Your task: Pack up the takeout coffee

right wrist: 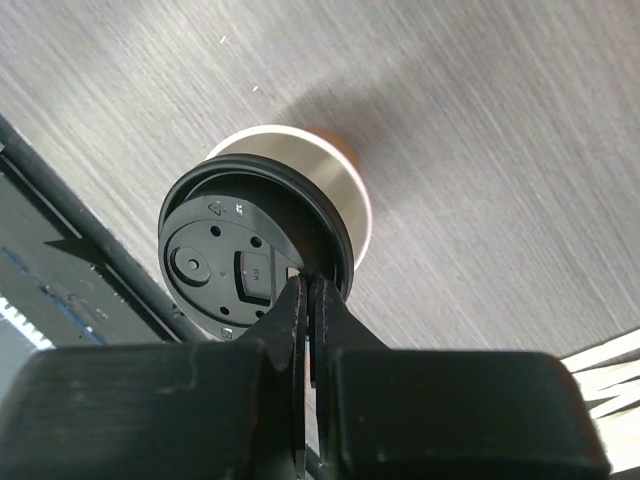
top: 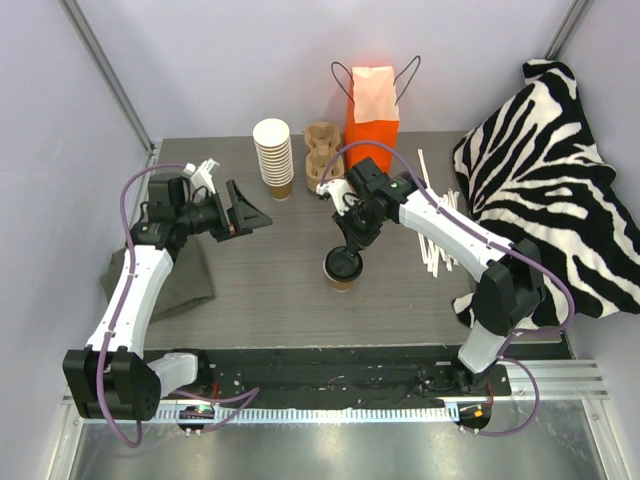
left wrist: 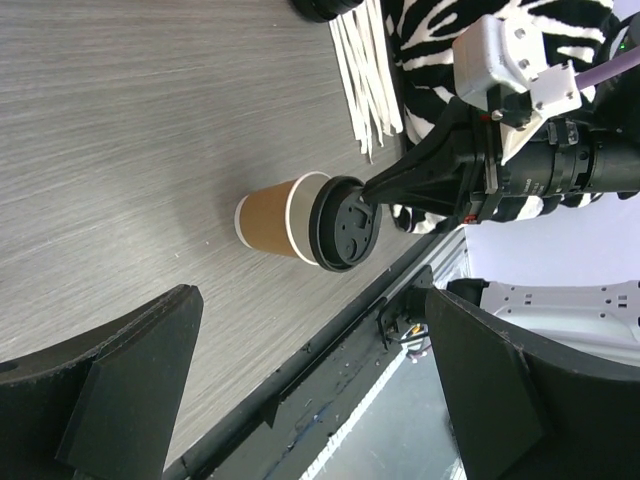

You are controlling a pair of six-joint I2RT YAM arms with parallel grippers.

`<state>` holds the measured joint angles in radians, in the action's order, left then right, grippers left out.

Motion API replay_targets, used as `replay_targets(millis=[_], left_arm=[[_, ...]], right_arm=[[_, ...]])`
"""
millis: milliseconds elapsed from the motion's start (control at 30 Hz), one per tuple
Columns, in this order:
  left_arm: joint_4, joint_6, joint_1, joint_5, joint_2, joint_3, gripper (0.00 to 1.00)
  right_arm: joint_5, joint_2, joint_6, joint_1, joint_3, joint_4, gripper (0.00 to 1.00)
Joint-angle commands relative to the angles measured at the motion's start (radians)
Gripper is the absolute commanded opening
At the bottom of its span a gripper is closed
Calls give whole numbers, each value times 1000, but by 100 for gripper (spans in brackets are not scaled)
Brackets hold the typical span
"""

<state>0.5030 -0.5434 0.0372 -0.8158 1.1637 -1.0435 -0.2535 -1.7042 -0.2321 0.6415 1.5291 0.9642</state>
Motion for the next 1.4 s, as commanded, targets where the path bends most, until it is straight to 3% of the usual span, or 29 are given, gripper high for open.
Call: replay_targets(millis=[0,1367], left_arm=[[-80,-27,-2,-34,-29,8,100],[-103,0,1,-71,-6,34,100]], right_arm=[[31,17,-24,4,-4,-76,1],[54,9,-30,4,-133,-188,2]])
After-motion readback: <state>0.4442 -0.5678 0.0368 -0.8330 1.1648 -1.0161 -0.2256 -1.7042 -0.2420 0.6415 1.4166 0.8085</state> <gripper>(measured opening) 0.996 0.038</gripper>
